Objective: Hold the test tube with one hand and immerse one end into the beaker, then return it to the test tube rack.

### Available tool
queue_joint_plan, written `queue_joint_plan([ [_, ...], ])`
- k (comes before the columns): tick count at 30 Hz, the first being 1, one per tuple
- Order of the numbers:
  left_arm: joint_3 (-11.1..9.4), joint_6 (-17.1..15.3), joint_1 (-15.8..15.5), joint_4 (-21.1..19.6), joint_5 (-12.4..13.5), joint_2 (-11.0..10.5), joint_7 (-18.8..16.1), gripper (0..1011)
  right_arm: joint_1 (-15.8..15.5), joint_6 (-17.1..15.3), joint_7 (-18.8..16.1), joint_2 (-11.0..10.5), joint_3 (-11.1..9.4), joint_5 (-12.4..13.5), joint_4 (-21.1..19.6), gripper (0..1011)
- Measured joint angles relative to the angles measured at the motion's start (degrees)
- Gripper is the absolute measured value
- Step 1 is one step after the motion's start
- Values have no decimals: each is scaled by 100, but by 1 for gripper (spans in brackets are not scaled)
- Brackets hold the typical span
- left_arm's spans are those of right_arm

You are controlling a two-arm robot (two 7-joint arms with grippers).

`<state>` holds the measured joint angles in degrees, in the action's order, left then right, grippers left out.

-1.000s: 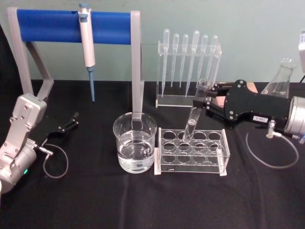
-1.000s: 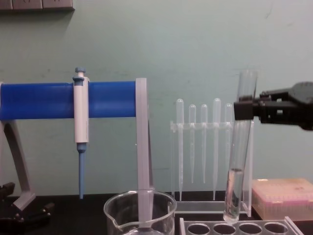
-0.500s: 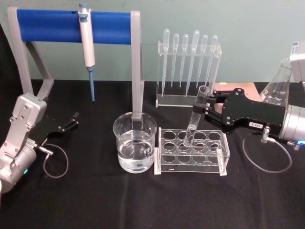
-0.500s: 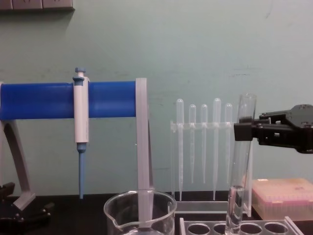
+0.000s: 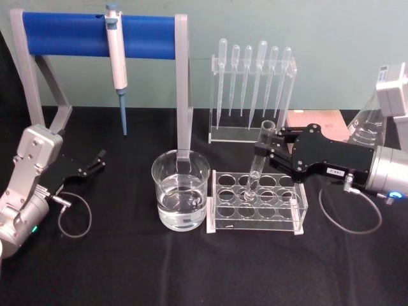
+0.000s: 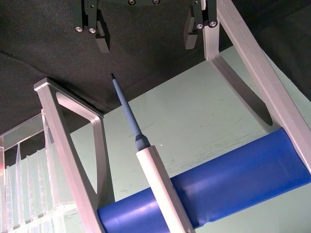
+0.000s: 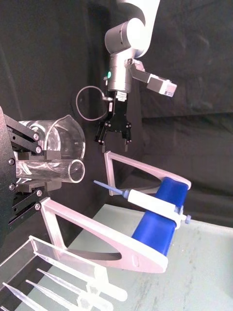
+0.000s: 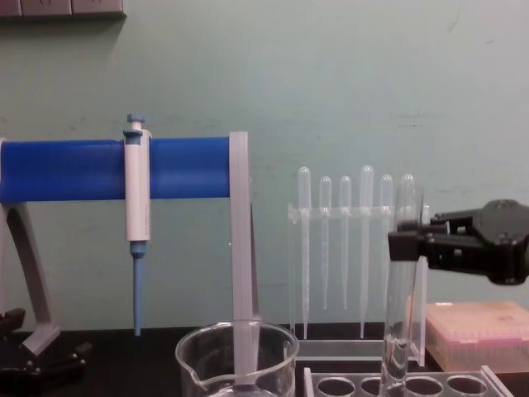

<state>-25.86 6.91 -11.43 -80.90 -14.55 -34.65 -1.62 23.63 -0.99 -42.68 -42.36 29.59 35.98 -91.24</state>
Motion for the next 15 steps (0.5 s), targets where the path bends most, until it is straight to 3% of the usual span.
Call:
queue_joint_plan([
  [15,0,0,0,0,0,0,0,1000,-43,221,-21,276,90,-259,411,242],
])
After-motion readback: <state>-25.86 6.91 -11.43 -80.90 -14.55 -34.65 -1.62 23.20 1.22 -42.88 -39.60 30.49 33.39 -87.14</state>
